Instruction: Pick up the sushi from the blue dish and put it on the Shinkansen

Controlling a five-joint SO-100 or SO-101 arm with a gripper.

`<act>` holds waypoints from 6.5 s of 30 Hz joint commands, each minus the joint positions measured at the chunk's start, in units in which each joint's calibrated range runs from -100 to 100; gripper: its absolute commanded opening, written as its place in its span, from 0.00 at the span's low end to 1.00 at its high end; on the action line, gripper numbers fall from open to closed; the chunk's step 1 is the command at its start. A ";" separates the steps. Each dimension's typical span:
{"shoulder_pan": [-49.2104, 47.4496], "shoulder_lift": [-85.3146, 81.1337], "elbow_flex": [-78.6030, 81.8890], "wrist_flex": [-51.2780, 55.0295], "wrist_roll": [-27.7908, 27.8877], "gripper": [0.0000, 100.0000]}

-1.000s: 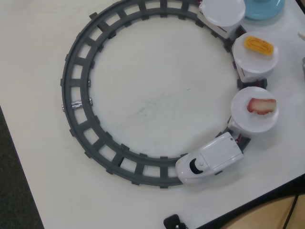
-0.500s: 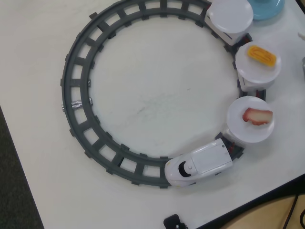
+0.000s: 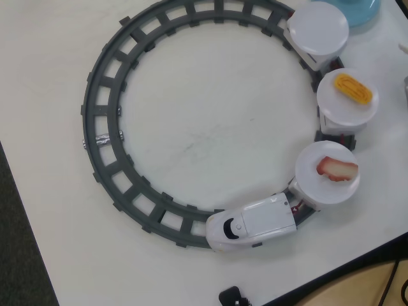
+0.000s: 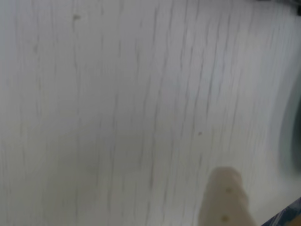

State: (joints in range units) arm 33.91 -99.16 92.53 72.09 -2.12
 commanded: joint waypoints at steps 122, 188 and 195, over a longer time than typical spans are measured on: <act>7.73 143.21 -125.20 1.12 23.93 0.24; -59.79 68.80 -30.05 -57.76 82.98 0.02; -66.04 75.98 -33.19 -63.66 83.03 0.02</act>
State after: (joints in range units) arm -31.08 -24.80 62.54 9.97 80.55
